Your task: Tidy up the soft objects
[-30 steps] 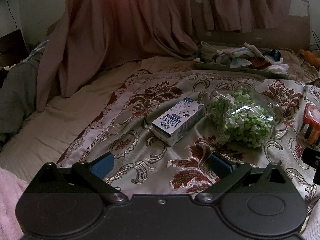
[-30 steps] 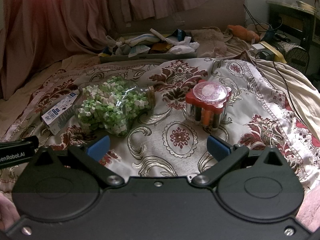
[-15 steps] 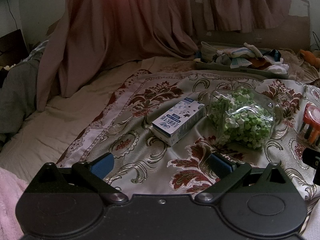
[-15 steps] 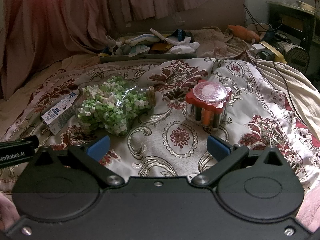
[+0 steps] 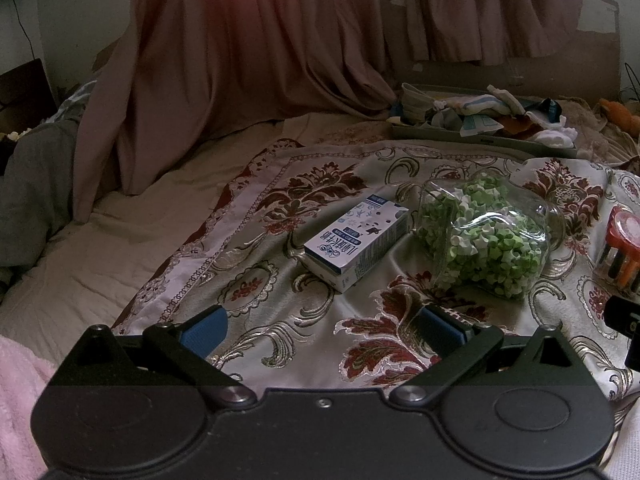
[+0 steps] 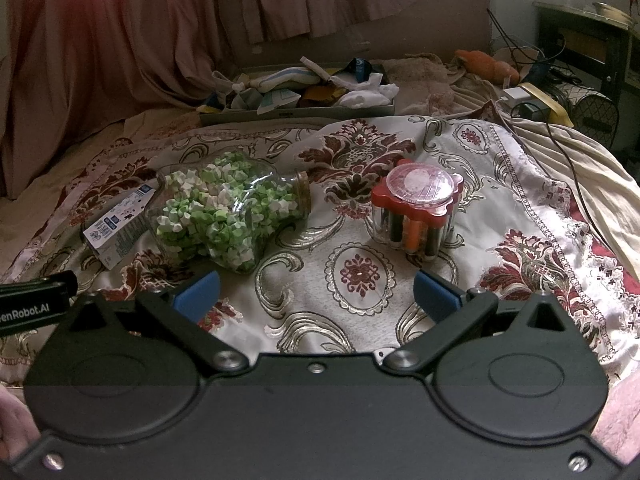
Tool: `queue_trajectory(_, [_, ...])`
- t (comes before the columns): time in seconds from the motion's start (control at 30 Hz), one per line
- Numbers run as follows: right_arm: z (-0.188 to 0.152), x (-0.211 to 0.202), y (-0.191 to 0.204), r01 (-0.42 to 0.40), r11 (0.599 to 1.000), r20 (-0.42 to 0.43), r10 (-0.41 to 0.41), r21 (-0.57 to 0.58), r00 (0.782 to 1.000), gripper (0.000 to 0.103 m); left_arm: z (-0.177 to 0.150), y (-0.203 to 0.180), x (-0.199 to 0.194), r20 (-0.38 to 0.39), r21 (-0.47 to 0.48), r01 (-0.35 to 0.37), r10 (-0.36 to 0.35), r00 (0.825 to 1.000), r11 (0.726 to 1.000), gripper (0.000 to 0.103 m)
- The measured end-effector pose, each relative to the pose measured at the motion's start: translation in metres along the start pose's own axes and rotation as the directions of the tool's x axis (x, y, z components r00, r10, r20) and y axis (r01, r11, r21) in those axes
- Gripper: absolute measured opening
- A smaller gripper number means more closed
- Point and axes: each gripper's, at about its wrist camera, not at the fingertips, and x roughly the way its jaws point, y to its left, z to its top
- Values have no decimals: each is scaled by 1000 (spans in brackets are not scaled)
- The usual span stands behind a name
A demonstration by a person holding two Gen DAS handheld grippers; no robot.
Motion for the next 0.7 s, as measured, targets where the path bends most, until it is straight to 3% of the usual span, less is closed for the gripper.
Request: queue_trajectory(0.7, [0,0,0,0,1000,-1,0,1,1000,103,1,-2,-11,58,23,41,-42,997,999,102])
